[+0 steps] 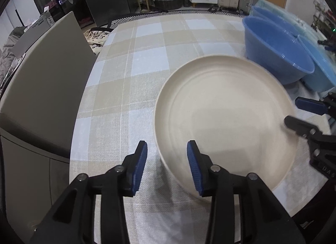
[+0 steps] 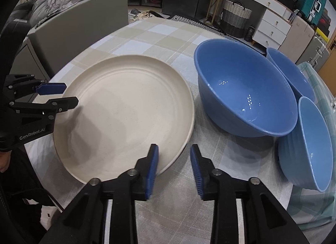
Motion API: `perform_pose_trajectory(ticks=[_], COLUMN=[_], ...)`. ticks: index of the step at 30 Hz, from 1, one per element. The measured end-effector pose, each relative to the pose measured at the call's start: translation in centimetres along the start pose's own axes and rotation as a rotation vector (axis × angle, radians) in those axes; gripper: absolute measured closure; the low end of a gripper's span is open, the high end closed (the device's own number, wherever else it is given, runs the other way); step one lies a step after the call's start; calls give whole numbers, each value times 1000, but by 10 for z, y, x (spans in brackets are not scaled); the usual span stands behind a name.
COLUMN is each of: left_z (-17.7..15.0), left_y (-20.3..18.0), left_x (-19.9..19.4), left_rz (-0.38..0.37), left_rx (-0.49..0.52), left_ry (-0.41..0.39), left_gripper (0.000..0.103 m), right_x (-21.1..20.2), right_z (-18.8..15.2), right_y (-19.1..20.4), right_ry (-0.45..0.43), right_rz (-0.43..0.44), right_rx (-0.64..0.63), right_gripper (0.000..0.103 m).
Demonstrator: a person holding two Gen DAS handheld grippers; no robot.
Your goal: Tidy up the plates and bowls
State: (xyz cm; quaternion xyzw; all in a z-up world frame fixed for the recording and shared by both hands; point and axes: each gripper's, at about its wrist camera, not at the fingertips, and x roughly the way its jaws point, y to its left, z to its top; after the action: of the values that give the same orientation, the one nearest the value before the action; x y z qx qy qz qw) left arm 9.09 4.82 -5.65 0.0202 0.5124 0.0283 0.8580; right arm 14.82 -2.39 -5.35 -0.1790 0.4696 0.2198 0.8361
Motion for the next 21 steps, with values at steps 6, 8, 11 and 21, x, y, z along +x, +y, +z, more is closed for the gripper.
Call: perform_pose_trajectory(ticks=[6,8,11,21], left_z=[9,13,19,39], left_y=[-2,-3,-6,-13], left_x=[-33,-40,-50,-70], left_rz=[-108,-145,-181,-220], left_rx=[-23,-30,-32,-49], left_ry=[-85,-106,-130,-222], left_gripper=[53,50,39,0], right_x=[-27,-38,-54,-92], right_z=[4,4,5,4], right_y=[-11,-17,-27,-66], right_ry=[-86,-125,-174,-301], right_rz=[59,76,95,47], right_rx=[44,64,99,197], right_gripper=[28,21,13,1])
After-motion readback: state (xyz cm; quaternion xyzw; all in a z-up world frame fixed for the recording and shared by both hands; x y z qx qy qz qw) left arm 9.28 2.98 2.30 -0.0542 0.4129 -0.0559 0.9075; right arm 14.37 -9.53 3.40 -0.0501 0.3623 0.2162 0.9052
